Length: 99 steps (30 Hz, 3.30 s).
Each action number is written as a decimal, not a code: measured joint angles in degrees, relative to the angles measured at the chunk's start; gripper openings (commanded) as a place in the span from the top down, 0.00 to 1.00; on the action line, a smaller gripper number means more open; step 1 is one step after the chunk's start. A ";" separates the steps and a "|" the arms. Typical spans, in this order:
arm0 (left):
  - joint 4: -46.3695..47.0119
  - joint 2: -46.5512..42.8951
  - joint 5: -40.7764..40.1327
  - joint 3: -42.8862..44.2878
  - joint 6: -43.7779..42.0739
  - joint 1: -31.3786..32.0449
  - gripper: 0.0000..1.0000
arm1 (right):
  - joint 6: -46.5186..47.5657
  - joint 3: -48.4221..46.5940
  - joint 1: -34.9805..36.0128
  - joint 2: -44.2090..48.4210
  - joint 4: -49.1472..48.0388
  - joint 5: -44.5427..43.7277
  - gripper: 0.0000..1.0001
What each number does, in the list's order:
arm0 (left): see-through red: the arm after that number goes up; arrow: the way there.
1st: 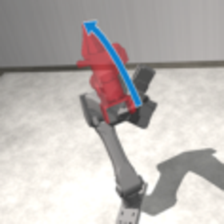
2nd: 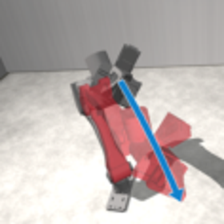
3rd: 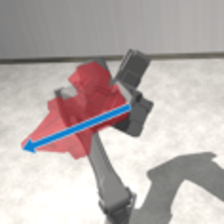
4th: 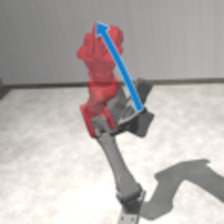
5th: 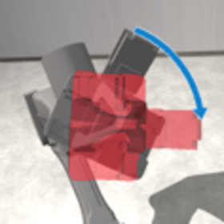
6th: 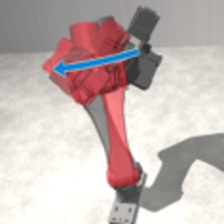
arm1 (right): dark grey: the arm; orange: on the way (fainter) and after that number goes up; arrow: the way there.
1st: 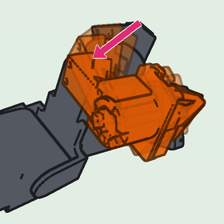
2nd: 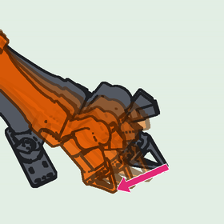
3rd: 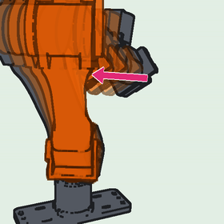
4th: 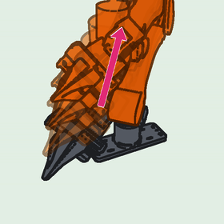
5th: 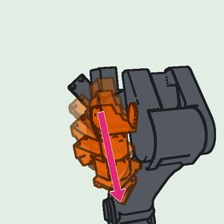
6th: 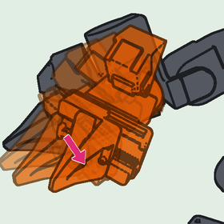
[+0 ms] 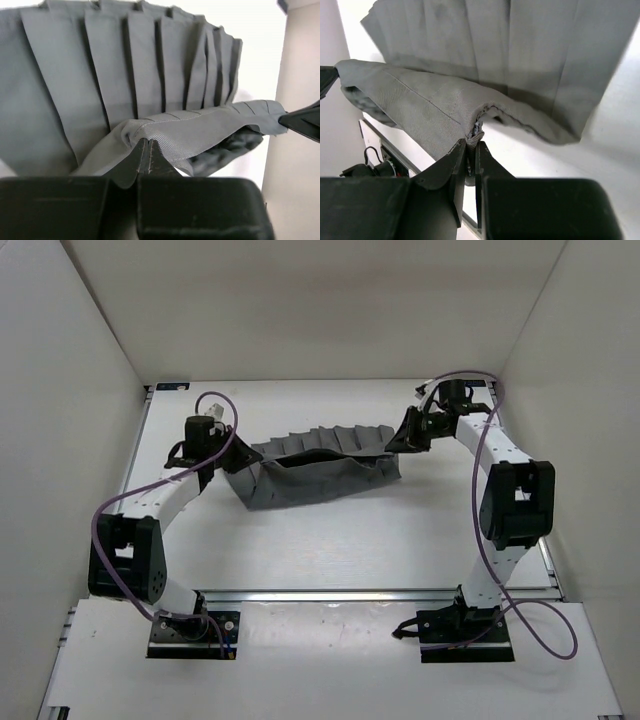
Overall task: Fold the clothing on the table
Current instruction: Fold the skirt
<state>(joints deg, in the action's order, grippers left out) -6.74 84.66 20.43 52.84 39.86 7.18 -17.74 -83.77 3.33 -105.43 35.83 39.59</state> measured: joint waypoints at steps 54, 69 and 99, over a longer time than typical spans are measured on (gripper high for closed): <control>5.42 23.58 -3.50 6.05 -4.87 -1.01 1.00 | 12.31 -4.63 2.16 -22.88 -26.40 8.48 1.00; 2.67 2.51 -3.98 -8.33 -10.21 2.32 0.38 | 8.83 24.33 6.84 1.79 -26.25 1.29 0.52; 13.16 17.53 -7.04 -0.72 -12.46 2.69 1.00 | 9.92 11.50 3.54 -10.38 -29.73 -1.18 0.49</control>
<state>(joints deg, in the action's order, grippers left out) 6.42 102.19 13.39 52.12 27.40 9.87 -7.81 -72.27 6.87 -115.81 6.11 38.41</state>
